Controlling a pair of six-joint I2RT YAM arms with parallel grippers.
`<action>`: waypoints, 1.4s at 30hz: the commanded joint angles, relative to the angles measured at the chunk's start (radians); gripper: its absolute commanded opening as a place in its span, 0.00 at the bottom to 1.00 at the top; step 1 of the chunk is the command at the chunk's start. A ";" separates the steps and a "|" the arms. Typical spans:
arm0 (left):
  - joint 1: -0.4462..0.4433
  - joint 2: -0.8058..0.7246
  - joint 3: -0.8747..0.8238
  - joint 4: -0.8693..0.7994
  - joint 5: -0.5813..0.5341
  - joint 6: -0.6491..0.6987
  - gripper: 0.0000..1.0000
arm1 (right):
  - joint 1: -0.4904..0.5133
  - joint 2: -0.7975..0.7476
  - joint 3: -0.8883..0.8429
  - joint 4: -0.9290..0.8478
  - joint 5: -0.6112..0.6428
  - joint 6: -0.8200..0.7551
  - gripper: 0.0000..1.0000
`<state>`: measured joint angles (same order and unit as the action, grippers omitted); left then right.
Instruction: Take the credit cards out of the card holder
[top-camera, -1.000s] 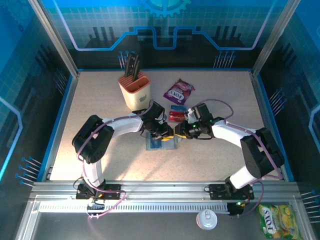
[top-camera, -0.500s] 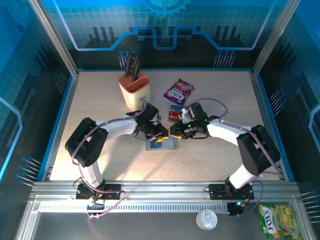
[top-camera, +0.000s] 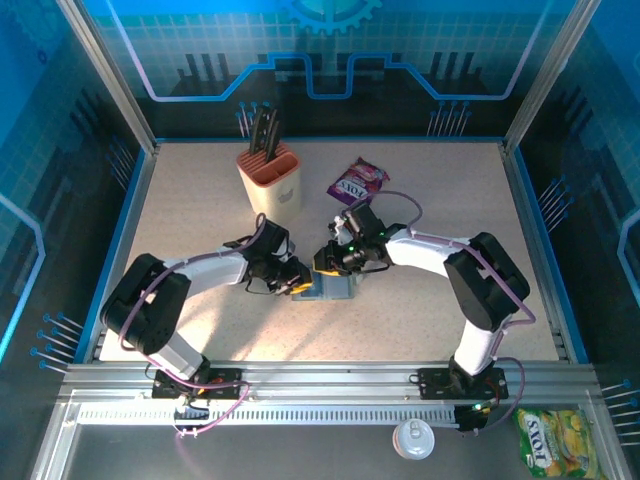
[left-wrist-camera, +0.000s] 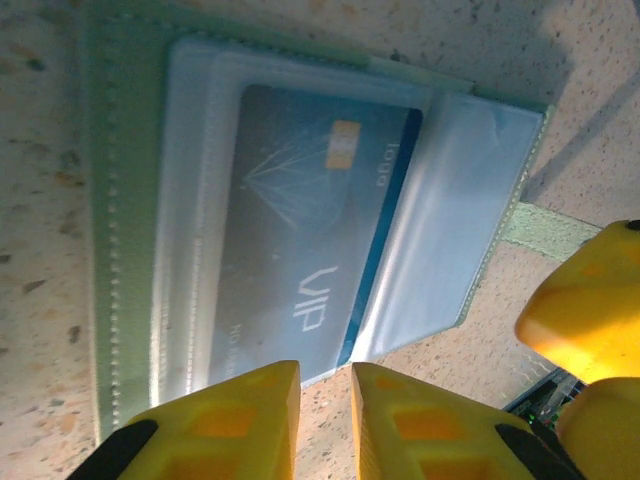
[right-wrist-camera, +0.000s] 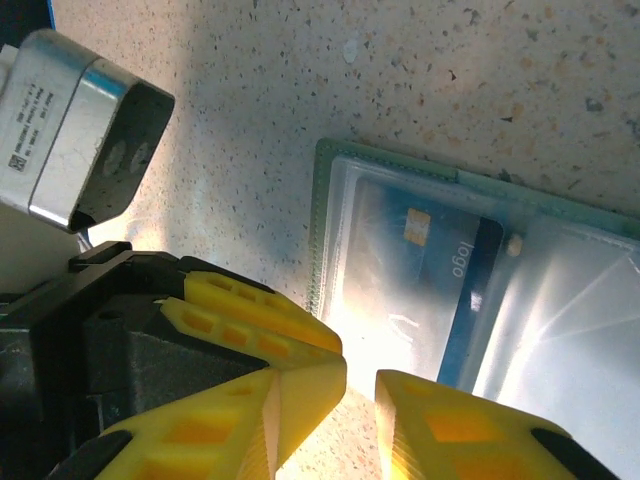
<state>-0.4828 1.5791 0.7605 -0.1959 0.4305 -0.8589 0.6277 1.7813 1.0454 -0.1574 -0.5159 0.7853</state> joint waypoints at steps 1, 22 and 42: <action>0.015 -0.034 -0.025 0.026 -0.017 0.011 0.20 | 0.013 0.029 0.034 -0.043 -0.004 -0.006 0.32; 0.052 0.050 0.024 -0.018 -0.047 0.091 0.06 | 0.026 0.084 0.049 -0.074 -0.011 -0.012 0.32; 0.052 0.075 0.073 -0.100 -0.081 0.148 0.03 | 0.030 0.099 0.063 -0.108 0.000 -0.029 0.32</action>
<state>-0.4347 1.6402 0.8185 -0.2466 0.3698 -0.7486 0.6415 1.8576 1.0760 -0.2306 -0.5152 0.7746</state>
